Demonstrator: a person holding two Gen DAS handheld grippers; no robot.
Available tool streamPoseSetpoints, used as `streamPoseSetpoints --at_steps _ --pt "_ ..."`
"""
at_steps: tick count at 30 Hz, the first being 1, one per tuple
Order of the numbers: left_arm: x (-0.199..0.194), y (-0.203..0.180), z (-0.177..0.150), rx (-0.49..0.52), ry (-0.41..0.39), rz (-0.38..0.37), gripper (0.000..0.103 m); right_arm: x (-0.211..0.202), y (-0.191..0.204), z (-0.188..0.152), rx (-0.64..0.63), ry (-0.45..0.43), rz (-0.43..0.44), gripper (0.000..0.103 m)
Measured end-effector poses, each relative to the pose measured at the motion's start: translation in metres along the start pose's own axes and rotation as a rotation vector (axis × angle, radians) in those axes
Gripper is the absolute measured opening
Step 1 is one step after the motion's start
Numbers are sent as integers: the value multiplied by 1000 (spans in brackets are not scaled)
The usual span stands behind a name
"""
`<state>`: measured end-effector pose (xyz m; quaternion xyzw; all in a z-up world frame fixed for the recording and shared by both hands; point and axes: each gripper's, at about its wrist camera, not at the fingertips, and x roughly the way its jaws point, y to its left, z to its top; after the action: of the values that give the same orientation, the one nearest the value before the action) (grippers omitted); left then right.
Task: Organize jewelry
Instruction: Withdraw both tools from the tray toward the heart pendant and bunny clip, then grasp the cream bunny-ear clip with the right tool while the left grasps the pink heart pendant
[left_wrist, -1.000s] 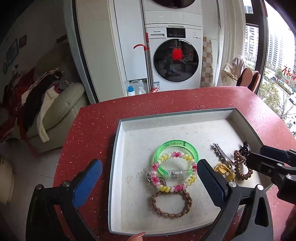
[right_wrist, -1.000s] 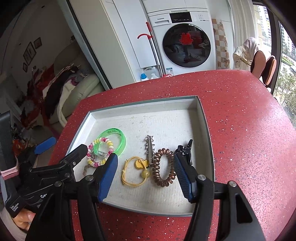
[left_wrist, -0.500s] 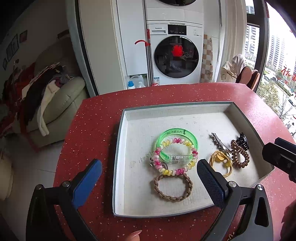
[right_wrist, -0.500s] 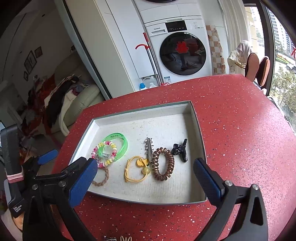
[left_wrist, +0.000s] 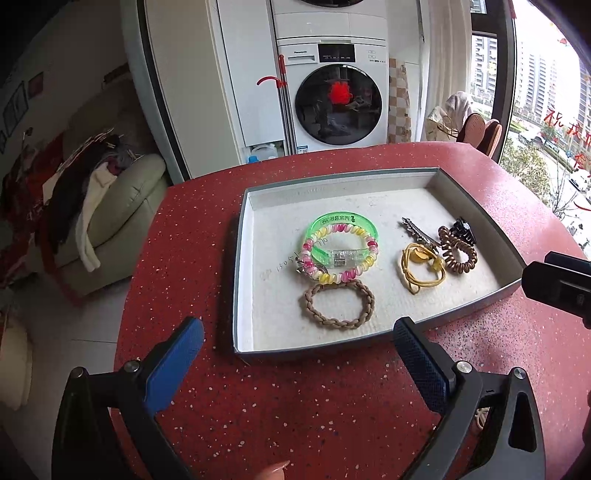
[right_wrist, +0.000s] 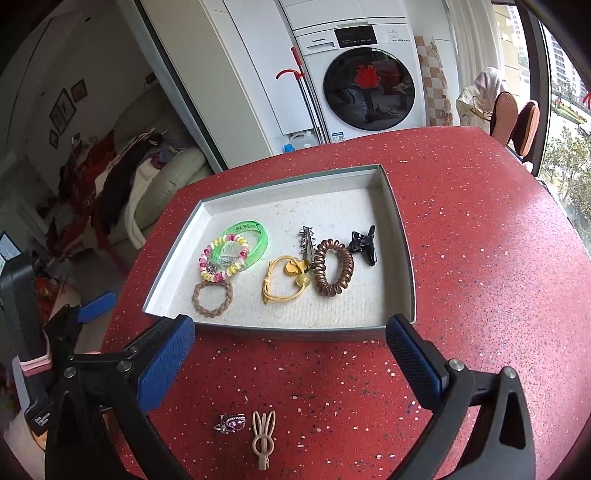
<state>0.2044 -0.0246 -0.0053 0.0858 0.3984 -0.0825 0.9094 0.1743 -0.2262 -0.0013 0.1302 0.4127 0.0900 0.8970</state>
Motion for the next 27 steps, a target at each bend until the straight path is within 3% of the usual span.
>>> streamPoseSetpoints --at_steps 16,25,27 --pt "-10 -4 -56 17 81 -44 103 -4 0 -74 -41 125 -54 103" --pt "-10 -2 -70 25 105 -46 103 -1 15 -90 -113 138 -93 103" --pt "-10 0 -71 18 106 -44 103 0 20 -92 -132 136 -95 98"
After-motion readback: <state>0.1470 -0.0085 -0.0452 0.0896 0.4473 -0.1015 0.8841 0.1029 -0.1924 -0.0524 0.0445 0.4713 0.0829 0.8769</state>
